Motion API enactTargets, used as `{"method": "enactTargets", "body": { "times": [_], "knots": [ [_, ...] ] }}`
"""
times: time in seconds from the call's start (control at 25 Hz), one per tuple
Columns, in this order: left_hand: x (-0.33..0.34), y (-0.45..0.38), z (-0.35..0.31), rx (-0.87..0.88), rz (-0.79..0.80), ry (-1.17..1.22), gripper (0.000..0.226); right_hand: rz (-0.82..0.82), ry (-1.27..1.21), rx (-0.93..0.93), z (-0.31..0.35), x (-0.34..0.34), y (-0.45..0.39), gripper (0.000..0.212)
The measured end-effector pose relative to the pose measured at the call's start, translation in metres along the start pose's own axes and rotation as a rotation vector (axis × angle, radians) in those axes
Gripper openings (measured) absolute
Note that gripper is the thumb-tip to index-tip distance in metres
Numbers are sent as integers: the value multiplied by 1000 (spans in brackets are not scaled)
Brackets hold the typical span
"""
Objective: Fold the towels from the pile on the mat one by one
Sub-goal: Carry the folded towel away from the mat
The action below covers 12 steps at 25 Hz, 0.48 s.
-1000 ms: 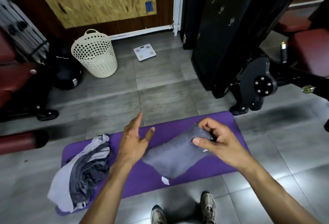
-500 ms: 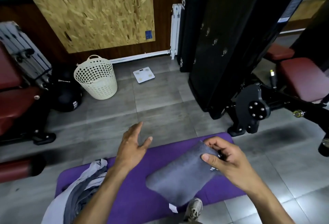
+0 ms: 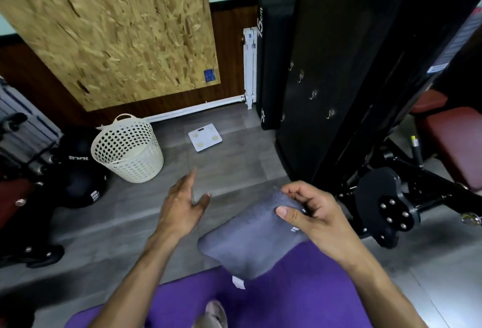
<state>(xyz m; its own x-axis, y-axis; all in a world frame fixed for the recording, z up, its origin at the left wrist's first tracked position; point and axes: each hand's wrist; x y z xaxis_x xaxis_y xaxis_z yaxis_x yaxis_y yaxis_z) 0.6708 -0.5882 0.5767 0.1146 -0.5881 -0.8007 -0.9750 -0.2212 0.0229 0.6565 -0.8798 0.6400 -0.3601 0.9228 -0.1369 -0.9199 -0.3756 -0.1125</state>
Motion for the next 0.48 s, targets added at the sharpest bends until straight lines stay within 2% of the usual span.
{"method": "enactTargets", "body": {
  "times": [0.12,0.32,0.48],
  "knots": [
    [-1,-89,0,29,-6,5,77,-58,-22,-7,-4,-7,-80,18],
    [-24,-273,-8,101,33,67,76,-89,86,0,-17,-9,-234,18],
    [-45,-395,-37,254,107,102,74,-203,92,-12,-8,-20,-324,14]
  ]
}}
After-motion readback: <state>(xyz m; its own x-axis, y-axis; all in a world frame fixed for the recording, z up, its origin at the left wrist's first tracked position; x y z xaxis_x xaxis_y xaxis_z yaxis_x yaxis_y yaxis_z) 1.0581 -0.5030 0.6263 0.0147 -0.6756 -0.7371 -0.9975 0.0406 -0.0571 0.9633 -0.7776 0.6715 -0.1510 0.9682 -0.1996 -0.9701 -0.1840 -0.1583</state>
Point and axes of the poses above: each hand's wrist, its own y-axis away from the middle knuckle, its own x-axis out of the palm, z = x × y, and after that the axes turned 1 degree about -x, right-handed
